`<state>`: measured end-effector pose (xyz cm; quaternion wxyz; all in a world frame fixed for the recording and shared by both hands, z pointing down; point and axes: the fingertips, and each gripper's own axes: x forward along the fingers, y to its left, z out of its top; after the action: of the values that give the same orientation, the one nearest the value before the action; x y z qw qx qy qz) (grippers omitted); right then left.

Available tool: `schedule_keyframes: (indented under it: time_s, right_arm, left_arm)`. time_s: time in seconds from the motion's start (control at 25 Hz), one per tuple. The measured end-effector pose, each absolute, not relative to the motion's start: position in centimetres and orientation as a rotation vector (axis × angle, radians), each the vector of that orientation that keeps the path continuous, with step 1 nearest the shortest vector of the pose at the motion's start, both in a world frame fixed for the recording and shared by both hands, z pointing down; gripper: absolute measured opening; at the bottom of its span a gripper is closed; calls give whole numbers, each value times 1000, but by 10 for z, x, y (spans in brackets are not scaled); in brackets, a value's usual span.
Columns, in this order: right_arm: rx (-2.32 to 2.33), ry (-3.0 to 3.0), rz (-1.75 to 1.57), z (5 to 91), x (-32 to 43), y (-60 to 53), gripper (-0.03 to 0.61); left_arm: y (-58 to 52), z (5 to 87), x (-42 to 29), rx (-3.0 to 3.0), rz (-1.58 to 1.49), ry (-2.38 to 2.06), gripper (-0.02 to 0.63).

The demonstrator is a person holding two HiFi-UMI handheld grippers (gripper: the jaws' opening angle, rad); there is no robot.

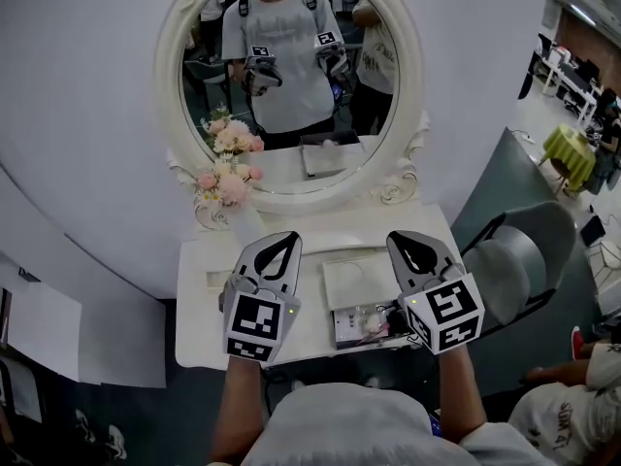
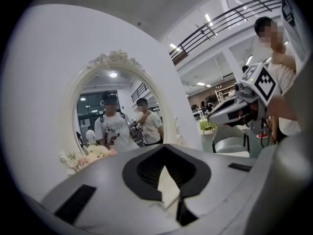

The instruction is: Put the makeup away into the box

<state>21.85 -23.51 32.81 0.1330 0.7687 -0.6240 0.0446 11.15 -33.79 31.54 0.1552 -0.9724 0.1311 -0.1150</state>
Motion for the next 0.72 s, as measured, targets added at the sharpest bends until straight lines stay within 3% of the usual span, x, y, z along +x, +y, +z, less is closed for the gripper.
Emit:
schedule_keyframes:
  time_s: [0.72]
  right_arm:
    - [2188, -1852, -53, 288, 193, -239, 0]
  left_arm:
    - [-332, 277, 73, -2713, -250, 502, 17]
